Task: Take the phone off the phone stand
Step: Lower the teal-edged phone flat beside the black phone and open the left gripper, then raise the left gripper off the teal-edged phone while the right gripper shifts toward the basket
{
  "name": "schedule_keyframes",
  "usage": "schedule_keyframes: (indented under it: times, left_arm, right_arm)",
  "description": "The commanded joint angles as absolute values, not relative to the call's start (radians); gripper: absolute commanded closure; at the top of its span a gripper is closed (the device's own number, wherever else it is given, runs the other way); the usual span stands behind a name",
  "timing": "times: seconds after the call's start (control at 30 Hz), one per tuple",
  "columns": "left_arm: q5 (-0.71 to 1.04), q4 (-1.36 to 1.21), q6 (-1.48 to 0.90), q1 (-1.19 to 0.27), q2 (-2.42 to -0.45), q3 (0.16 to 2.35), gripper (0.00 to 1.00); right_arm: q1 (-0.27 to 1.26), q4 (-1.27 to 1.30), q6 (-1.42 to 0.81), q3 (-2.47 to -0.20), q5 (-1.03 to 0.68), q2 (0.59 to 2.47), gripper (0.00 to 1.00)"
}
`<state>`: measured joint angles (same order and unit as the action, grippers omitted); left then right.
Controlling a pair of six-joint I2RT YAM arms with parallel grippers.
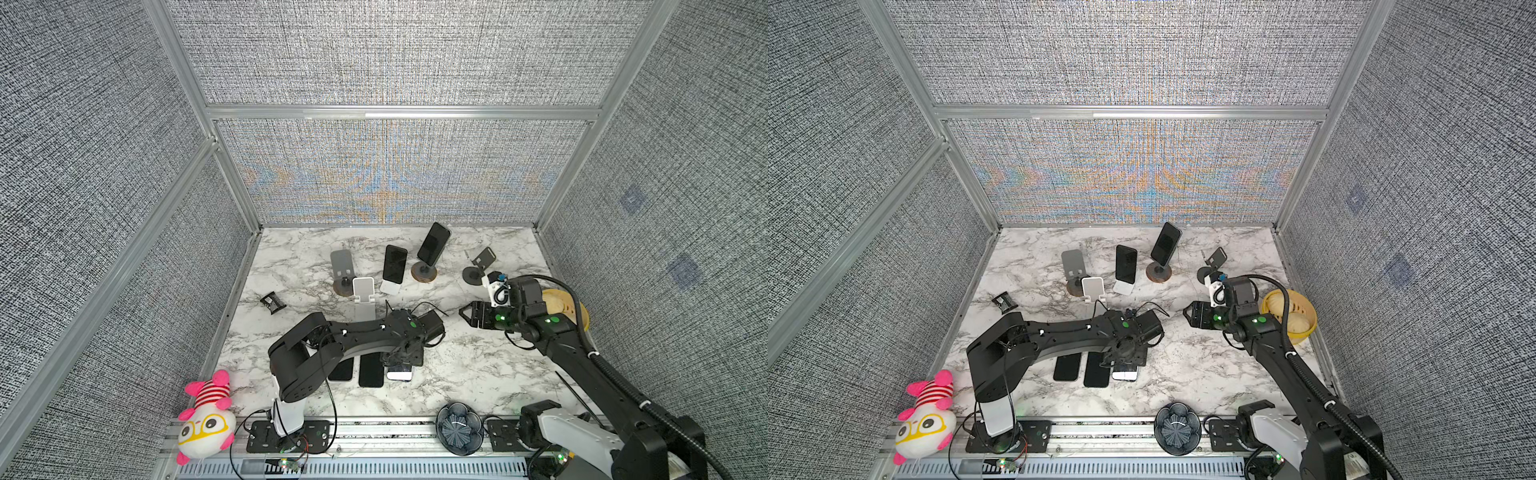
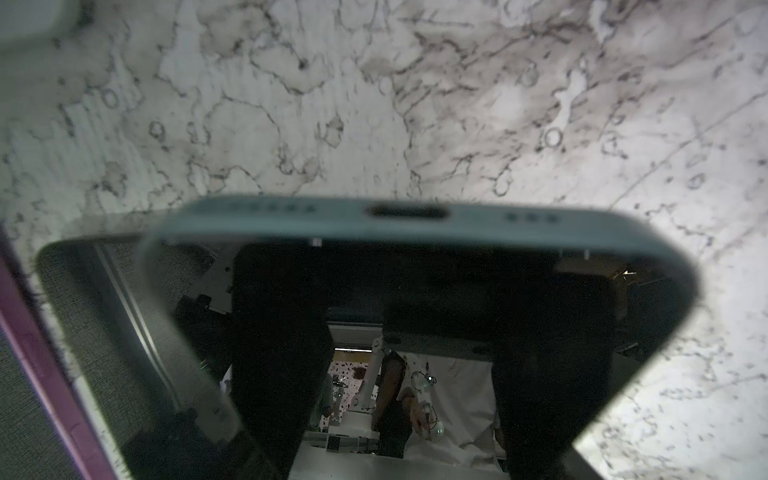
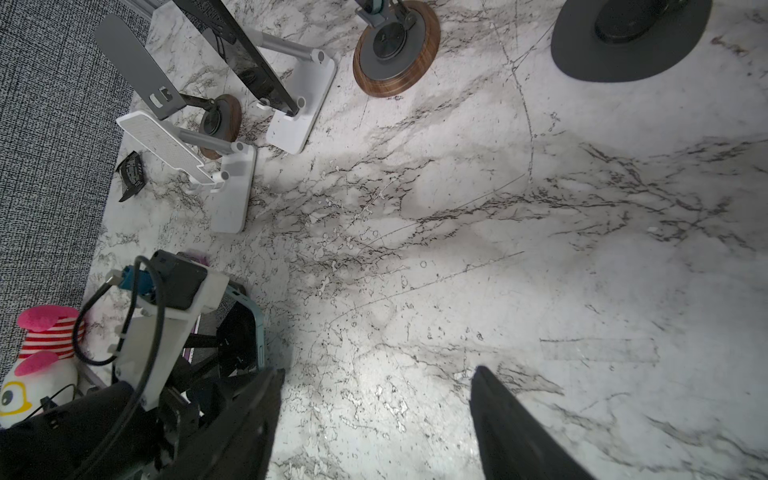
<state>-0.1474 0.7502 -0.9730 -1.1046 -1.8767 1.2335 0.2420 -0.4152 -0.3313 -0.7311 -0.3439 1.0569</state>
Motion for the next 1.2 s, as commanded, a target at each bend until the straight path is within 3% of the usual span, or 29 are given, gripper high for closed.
schedule_keyframes:
  times: [0.0, 0.2, 0.4, 0.87, 1.17]
  left_arm:
    - [-0.16, 0.748, -0.974, -1.106, -1.886, 1.242, 0.31]
    - [-0.173, 0.755, -0.977, -1.103, -1.896, 1.239, 0.17]
    - [-0.175, 0.758, -0.976, -1.101, -1.902, 1.238, 0.14]
    - [-0.205, 0.778, -0.985, -1.101, -1.87, 1.249, 0.16]
    - [-0.25, 0.739, -0.974, -1.157, -1.809, 1.308, 0.29]
  right_arm:
    - [0.242, -0.413, -0.33, -0.736, -0.341, 1.06, 0.27]
    - [0.242, -0.414, -0.33, -0.729, -0.339, 1.058, 0.28]
    - [0.243, -0.416, -0.328, -0.726, -0.339, 1.054, 0.28]
    - [0.242, -0.419, -0.328, -0.728, -0.335, 1.054, 0.28]
    - [0.243, -0.446, -0.326, -0.732, -0.3, 1.044, 0.28]
